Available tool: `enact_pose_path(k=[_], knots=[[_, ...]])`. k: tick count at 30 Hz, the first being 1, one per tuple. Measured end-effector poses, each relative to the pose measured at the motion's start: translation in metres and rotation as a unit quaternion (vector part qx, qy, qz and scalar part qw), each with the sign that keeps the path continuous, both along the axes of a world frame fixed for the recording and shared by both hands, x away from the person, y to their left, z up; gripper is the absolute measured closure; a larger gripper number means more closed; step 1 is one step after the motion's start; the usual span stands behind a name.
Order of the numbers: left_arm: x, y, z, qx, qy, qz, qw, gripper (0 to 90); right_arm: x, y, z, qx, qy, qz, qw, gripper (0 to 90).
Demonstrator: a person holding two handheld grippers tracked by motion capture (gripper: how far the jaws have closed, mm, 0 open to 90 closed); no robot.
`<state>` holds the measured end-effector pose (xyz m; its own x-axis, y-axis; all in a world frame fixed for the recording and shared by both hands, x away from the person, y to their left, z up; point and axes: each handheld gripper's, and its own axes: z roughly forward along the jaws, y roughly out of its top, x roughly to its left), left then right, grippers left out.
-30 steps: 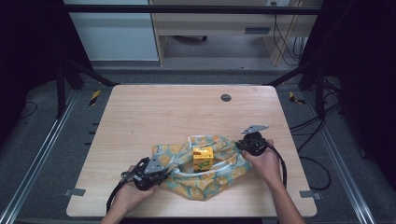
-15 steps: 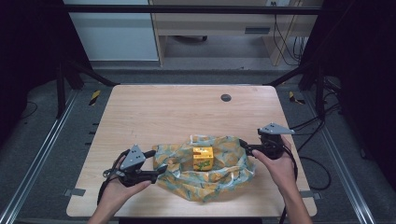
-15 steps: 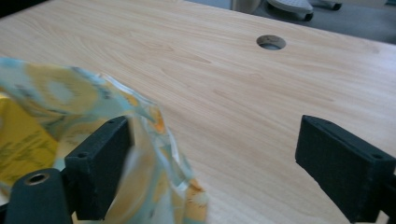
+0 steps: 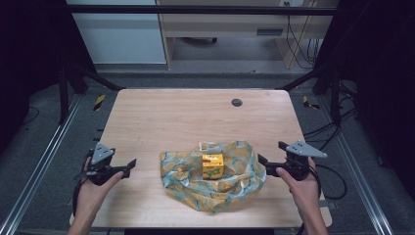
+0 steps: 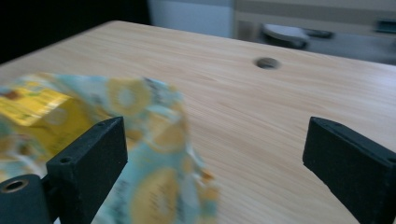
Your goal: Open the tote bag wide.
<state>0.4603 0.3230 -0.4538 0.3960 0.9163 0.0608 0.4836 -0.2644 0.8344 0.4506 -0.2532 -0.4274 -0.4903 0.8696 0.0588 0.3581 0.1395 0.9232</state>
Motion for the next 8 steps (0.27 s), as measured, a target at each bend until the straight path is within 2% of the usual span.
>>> enact_pose_path(k=[1, 3, 4, 6, 8], knots=[[0.001, 0.005, -0.002, 0.003, 0.004, 0.008, 1.0, 8.6, -0.003, -0.005, -0.003, -0.009, 0.004, -0.028, 0.9995, 6.6], [0.002, 0.014, -0.006, 0.008, 0.007, 0.021, 0.9997, 7.7, -0.004, -0.012, -0.011, -0.025, 0.014, -0.063, 0.9976, 6.6], [0.003, 0.018, -0.007, 0.003, 0.01, 0.024, 0.9996, 7.4, -0.004, -0.017, -0.018, -0.042, 0.025, -0.086, 0.9951, 6.2], [0.005, 0.022, -0.009, -0.002, 0.017, 0.033, 0.9993, 7.1, -0.002, -0.022, -0.028, -0.059, 0.045, -0.102, 0.992, 5.9], [0.005, 0.023, -0.01, -0.003, 0.02, 0.035, 0.9992, 7.0, 0.0, -0.026, -0.035, -0.06, 0.065, -0.107, 0.9904, 6.3]])
